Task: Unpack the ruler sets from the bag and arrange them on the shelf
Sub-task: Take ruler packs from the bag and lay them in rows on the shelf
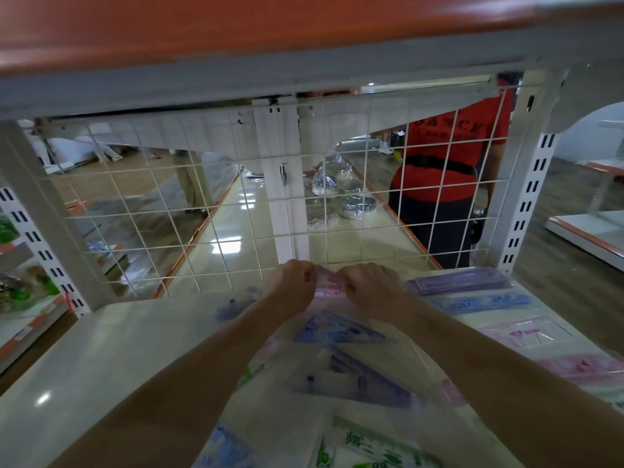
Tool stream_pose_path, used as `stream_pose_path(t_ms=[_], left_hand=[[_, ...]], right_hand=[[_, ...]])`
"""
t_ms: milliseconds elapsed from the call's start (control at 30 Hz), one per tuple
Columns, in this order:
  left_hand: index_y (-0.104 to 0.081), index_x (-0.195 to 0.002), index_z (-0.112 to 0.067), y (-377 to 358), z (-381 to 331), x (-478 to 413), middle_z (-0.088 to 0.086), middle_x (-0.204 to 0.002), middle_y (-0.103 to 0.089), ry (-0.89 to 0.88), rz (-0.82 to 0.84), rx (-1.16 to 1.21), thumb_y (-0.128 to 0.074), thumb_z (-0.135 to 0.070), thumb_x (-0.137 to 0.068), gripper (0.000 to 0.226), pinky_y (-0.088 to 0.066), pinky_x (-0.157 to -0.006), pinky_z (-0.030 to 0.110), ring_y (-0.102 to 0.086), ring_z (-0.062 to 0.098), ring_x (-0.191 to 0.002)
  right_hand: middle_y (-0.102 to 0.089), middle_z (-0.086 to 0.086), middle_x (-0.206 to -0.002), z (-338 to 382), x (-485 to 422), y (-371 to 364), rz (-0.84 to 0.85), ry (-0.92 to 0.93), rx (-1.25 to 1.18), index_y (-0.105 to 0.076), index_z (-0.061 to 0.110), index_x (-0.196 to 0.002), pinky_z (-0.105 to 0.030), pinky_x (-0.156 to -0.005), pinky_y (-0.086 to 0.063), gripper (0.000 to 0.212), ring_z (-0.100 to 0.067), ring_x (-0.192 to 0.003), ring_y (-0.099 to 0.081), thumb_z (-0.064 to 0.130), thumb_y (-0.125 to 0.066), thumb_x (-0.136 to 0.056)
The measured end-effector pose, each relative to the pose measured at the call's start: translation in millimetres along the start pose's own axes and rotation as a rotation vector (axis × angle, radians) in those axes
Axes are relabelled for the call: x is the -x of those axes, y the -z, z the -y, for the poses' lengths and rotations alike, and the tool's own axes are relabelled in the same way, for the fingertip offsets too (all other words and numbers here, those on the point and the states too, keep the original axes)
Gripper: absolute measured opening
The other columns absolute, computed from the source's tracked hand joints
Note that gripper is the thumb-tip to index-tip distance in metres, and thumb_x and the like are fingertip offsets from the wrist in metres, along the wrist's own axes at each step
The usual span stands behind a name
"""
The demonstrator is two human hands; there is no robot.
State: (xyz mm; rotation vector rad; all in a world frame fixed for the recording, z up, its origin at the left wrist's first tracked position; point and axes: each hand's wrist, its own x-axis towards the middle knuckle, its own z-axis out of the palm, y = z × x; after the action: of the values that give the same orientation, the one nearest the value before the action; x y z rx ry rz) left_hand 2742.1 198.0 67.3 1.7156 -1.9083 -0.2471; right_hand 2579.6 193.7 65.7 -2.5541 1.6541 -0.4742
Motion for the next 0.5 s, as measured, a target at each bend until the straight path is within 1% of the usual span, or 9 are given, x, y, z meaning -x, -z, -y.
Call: stream_pose_path(t_ms=[67, 133, 200, 267, 333, 367, 400, 500], left_hand=[[-0.069, -0.094, -0.009, 0.9, 0.3, -0.3, 0.009, -0.083, -0.066, -0.017, -0.031, -0.006, -0.047, -0.015, -0.093, 0.023, -0.043, -0.063, 0.029, -0.062, 0.029, -0.08], [-0.069, -0.092, -0.007, 0.2, 1.4, -0.2, 0.011, -0.083, -0.066, -0.016, 0.045, -0.024, -0.048, -0.017, -0.093, 0.023, -0.045, -0.064, 0.03, -0.062, 0.029, -0.079], [-0.07, -0.09, -0.007, 2.0, 1.7, -3.8, 0.011, -0.082, -0.065, -0.004, 0.12, -0.015, -0.05, -0.015, -0.092, 0.022, -0.043, -0.064, 0.027, -0.061, 0.025, -0.075], [-0.072, -0.09, -0.004, 6.8, 0.7, -11.0, 0.009, -0.076, -0.063, 0.031, 0.146, 0.064, -0.053, -0.012, -0.09, 0.02, -0.04, -0.06, 0.022, -0.057, 0.02, -0.068], [-0.073, -0.088, -0.002, 15.4, -2.8, -17.7, 0.004, -0.065, -0.057, 0.094, 0.138, 0.178, -0.057, -0.01, -0.089, 0.017, -0.038, -0.049, 0.016, -0.049, 0.013, -0.055], [-0.073, -0.088, -0.001, 18.3, -3.7, -19.7, 0.003, -0.062, -0.055, 0.133, 0.142, 0.223, -0.059, -0.009, -0.089, 0.016, -0.036, -0.044, 0.014, -0.045, 0.01, -0.051], [-0.072, -0.089, -0.001, 20.0, -4.1, -20.3, 0.004, -0.063, -0.055, 0.176, 0.151, 0.261, -0.061, -0.009, -0.088, 0.015, -0.034, -0.041, 0.013, -0.044, 0.009, -0.05], [-0.072, -0.092, 0.001, 22.3, -5.5, -21.4, 0.006, -0.064, -0.055, 0.265, 0.188, 0.317, -0.064, -0.01, -0.086, 0.015, -0.032, -0.04, 0.014, -0.043, 0.009, -0.05]], right_hand=[[-0.065, -0.001, -0.101, -5.0, -1.3, 1.0, -0.045, -0.023, -0.041, -0.063, 0.024, -0.101, -0.031, -0.076, -0.037, 0.024, -0.023, -0.1, -0.058, 0.024, -0.039, -0.098], [-0.065, -0.002, -0.101, -7.1, -0.6, -0.9, -0.007, -0.032, -0.021, -0.063, 0.023, -0.099, -0.03, -0.075, -0.035, 0.025, -0.024, -0.099, -0.058, 0.027, -0.038, -0.098], [-0.066, -0.004, -0.098, -7.9, -2.3, -1.5, 0.047, -0.036, -0.022, -0.064, 0.021, -0.098, -0.03, -0.074, -0.037, 0.027, -0.024, -0.096, -0.06, 0.025, -0.038, -0.098], [-0.066, -0.006, -0.099, -10.0, -5.6, 5.4, 0.075, -0.051, -0.081, -0.065, 0.017, -0.102, -0.028, -0.072, -0.037, 0.026, -0.024, -0.092, -0.059, 0.021, -0.04, -0.097], [-0.066, -0.006, -0.103, -14.4, -6.8, 14.5, 0.047, -0.065, -0.158, -0.064, 0.016, -0.109, -0.027, -0.072, -0.035, 0.023, -0.024, -0.092, -0.058, 0.021, -0.046, -0.095], [-0.066, -0.005, -0.103, -16.3, -5.6, 17.5, 0.04, -0.065, -0.176, -0.063, 0.016, -0.111, -0.027, -0.073, -0.035, 0.023, -0.024, -0.093, -0.058, 0.021, -0.05, -0.092], [-0.065, -0.004, -0.101, -17.0, -3.4, 19.1, 0.051, -0.057, -0.177, -0.062, 0.016, -0.111, -0.026, -0.072, -0.035, 0.023, -0.024, -0.09, -0.057, 0.02, -0.053, -0.089], [-0.059, -0.002, -0.086, -15.9, 1.2, 16.9, 0.107, -0.046, -0.132, -0.062, 0.016, -0.098, -0.027, -0.066, -0.035, 0.015, -0.022, -0.08, -0.053, 0.015, -0.053, -0.085]])
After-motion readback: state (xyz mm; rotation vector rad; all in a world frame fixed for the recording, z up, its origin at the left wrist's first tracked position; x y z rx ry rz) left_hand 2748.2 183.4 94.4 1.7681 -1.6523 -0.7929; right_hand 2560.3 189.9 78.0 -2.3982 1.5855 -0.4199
